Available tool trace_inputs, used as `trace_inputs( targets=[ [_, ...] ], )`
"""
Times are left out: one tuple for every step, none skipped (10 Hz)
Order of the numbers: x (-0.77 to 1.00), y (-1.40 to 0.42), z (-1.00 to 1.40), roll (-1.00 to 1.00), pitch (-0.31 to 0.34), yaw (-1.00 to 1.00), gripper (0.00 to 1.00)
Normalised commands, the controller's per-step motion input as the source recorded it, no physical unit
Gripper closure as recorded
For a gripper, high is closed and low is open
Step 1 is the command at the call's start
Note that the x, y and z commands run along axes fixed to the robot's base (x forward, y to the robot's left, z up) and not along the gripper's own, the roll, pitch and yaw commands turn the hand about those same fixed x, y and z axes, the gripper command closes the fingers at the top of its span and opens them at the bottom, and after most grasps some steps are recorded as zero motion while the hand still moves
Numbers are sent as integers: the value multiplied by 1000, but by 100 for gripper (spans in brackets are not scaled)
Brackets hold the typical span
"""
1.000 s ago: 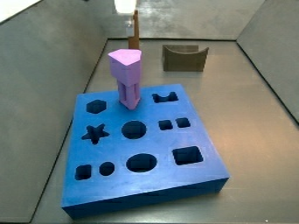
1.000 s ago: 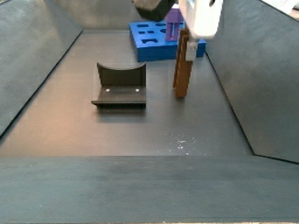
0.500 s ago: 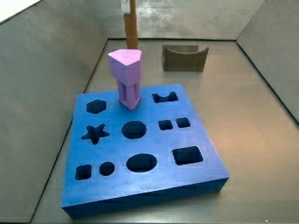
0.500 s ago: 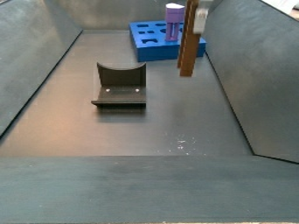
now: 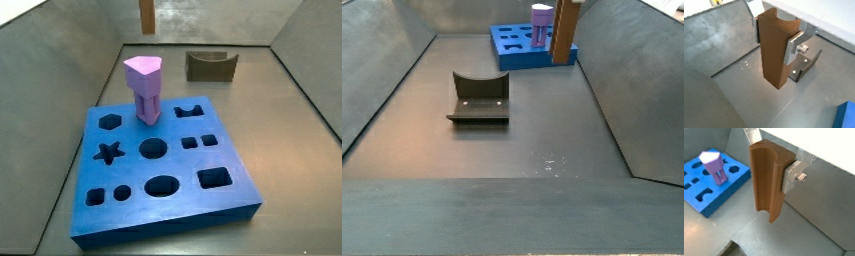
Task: Pick up the arch object. Move up. Rotate the arch object. Move to above the board. Insert the arch object.
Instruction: Move to above the board.
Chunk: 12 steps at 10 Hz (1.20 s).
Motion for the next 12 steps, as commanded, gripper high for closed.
trace_inputs(
  targets=[
    [8,-22,452,3,94,24,100],
    [11,-18,232,2,93,24,100],
    [232,-1000,284,3,49,1000,100],
    [238,-1000,268,7,49,1000,100],
    [241,-1000,277,8,57,1000,100],
    [253,-1000,279,1,60,1000,100],
    [260,-1000,275,0,67,1000,100],
    [274,-1000,280,2,76,1000,100],
    [291,-1000,278,-2,83,1000,100],
    [305,-1000,280,-2,91,1000,100],
    [324,-1000,290,-2,100,1000,100],
    [294,-824,239,-1,108,1000,100]
  ],
)
